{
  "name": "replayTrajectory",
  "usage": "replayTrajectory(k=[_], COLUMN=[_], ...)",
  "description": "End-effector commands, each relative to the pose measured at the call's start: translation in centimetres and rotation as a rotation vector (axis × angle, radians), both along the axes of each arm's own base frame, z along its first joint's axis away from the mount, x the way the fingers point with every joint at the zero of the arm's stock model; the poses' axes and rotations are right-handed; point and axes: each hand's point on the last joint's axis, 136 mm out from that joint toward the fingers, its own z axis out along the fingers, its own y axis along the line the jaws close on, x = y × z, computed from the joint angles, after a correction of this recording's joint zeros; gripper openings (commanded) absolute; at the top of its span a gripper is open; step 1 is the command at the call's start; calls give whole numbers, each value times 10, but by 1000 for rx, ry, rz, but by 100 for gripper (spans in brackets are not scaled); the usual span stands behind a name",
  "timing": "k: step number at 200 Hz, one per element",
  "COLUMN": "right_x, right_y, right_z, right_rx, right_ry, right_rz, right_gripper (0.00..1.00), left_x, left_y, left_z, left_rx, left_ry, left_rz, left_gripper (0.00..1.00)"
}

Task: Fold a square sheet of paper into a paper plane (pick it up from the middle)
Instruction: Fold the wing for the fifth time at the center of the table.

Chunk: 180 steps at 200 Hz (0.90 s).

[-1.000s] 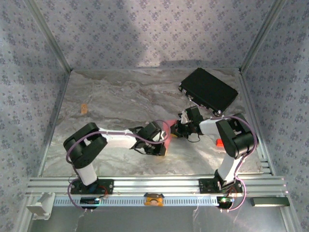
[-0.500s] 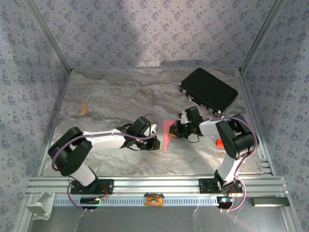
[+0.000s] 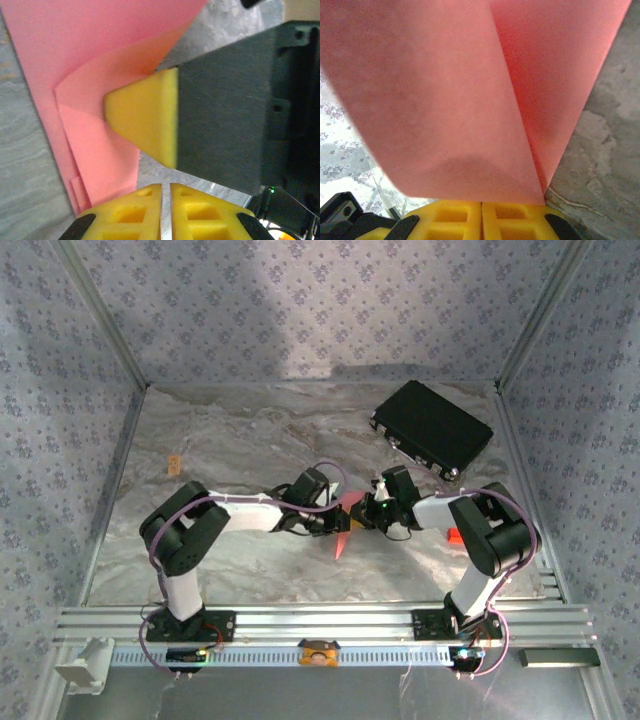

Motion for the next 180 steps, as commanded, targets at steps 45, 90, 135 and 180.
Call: replayTrajectory(k=[45,90,135,180], right_x=[-3,18,12,-4], right_y=[-9,-35,-22,3], right_z=[-2,33,45,39], right_rx=[-24,-141,-103,-94], right_ry=[27,-121,-196,-200], right_rz=[-23,-13,92,189], right_gripper=[11,13,12,11], left_x=[1,-24,-29,-29], left_y=[24,42,45,44], left_z=[-50,-59,-58,-57], left_rx=[196,224,222,217], left_ry=[70,99,97,95], left_rz=[55,-23,-48,-46], left_gripper=[4,1,1,1])
